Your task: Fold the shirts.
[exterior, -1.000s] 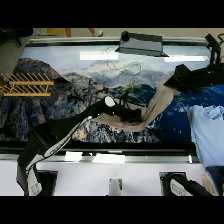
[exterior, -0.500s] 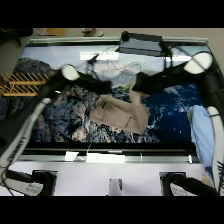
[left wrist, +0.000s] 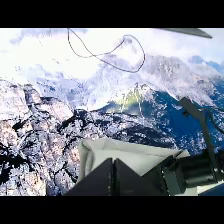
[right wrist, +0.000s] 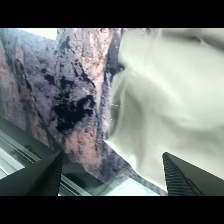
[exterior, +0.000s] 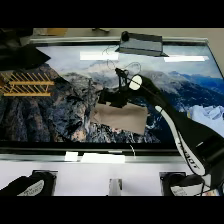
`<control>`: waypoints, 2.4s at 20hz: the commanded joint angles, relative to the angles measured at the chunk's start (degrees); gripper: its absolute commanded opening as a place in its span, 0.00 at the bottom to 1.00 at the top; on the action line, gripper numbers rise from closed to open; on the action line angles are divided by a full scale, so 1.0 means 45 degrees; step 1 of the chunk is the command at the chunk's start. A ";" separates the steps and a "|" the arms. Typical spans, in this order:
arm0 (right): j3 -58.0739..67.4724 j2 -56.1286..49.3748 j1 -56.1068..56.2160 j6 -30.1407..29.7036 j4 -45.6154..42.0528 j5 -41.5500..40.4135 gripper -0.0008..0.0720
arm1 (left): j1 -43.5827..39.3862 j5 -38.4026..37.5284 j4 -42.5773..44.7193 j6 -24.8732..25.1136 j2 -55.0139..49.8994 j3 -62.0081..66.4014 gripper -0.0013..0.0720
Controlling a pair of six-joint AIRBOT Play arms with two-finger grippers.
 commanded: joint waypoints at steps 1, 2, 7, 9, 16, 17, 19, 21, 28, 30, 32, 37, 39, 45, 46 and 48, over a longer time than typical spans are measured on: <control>0.0024 0.0447 -0.1166 -0.0121 -0.1982 0.2472 0.91 | 0.0282 -0.0466 0.0219 0.0097 0.0952 0.0000 0.06; 0.0024 0.0719 -0.1948 -0.0131 -0.2769 0.3531 0.91 | 0.0282 -0.0466 0.0214 0.0097 0.0957 0.0000 0.06; -0.0607 0.1166 -0.6173 0.0136 -0.4216 0.6751 0.88 | 0.0282 -0.0466 0.0214 0.0097 0.0942 0.0000 0.06; -0.1647 0.1166 -0.6504 0.0097 -0.4080 0.6343 0.88 | 0.0282 -0.0466 0.0209 0.0092 0.0933 0.0000 0.06; -0.3823 -0.0214 -0.5833 0.0087 -0.2268 0.3186 0.86 | 0.0282 -0.0461 0.0204 0.0087 0.0918 0.0000 0.06; -0.3823 -0.0437 -0.5668 0.0151 -0.2176 0.3065 0.83 | 0.0282 -0.0452 0.0204 0.0087 0.0918 0.0000 0.06; -0.3823 -0.0792 -0.5236 0.0131 -0.1904 0.2720 0.83 | 0.0282 -0.0452 0.0204 0.0087 0.0918 0.0000 0.06; -0.3823 -0.0942 -0.4799 0.0121 -0.1792 0.2356 0.74 | 0.0282 -0.0452 0.0204 0.0083 0.0918 0.0000 0.06; -0.1535 0.0690 -0.6149 -0.1214 -0.1205 0.3453 0.07 | 0.0282 -0.0452 0.0209 0.0092 0.0913 0.0000 0.06; -0.0204 0.1438 -0.7587 -0.1209 -0.1277 0.3983 0.07 | 0.0282 -0.0452 0.0209 0.0097 0.0913 0.0000 0.06; 0.0918 0.2011 -0.9190 -0.1161 -0.1666 0.4707 0.07 | 0.0282 -0.0452 0.0209 0.0092 0.0903 0.0000 0.06; 0.2497 0.3220 -1.3109 -0.0384 -0.1933 0.6135 0.07 | 0.0257 -0.0461 0.0194 0.0117 0.0923 -0.0398 0.06; 0.2919 0.3657 -1.4372 -0.0214 -0.1948 0.6397 0.07 | 0.0185 -0.0466 0.0194 0.0253 0.0928 -0.0549 0.06; 0.3113 0.4731 -1.7675 0.0792 -0.1943 0.6980 0.07 | -0.0500 -0.0457 0.0199 0.0593 0.0928 -0.0583 0.06; 0.3113 0.4818 -1.8132 0.0845 -0.1928 0.7237 0.07 | -0.0588 -0.0457 0.0199 0.0680 0.0928 -0.0583 0.06; 0.3123 0.4964 -1.8943 0.0763 -0.1982 0.7941 0.07 | -0.0670 -0.0457 0.0194 0.0767 0.0928 -0.0583 0.06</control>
